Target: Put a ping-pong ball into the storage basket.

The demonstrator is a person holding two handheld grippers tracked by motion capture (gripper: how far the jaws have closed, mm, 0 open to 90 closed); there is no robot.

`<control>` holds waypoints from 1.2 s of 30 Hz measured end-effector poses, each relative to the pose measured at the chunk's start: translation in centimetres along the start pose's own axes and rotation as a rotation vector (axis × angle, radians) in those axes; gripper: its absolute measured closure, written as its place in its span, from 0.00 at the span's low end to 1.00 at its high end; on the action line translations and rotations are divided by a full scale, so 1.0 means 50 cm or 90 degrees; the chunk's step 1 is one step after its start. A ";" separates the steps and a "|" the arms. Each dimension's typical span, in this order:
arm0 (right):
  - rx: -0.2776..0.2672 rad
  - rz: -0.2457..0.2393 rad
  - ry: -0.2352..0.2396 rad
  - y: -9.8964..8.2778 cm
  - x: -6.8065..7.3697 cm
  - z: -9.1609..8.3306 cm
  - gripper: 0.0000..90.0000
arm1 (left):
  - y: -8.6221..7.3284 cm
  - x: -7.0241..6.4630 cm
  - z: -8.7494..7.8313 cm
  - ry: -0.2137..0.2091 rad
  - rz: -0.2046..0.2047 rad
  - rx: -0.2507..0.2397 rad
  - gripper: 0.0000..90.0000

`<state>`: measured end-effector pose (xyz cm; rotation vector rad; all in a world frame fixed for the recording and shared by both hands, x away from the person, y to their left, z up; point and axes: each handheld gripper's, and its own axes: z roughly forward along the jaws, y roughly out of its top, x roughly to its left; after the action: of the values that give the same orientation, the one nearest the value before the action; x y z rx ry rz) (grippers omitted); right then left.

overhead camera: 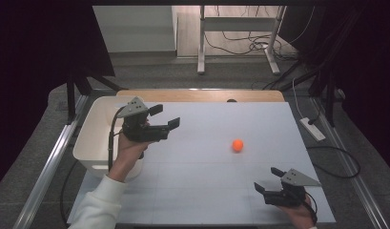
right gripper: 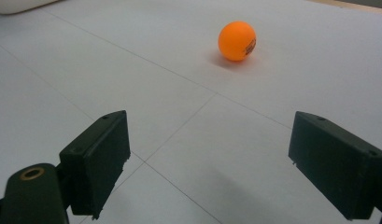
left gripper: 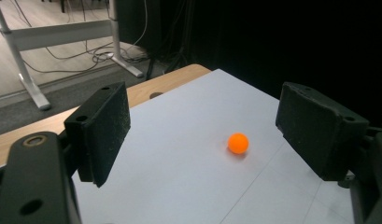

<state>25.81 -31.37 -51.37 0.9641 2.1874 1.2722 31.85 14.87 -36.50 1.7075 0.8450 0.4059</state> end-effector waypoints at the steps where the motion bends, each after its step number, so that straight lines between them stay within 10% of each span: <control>1: 0.000 0.000 0.000 0.000 0.000 0.000 0.14 | 0.000 -0.001 0.002 -0.003 -0.003 0.000 0.21; 36: -0.003 -0.001 0.007 0.007 -0.001 0.013 0.14 | -0.029 -0.058 0.099 -0.065 0.023 0.041 0.21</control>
<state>26.40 -30.92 -51.40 0.9560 2.1927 1.2841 32.63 9.51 -38.97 1.7896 0.7605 0.3156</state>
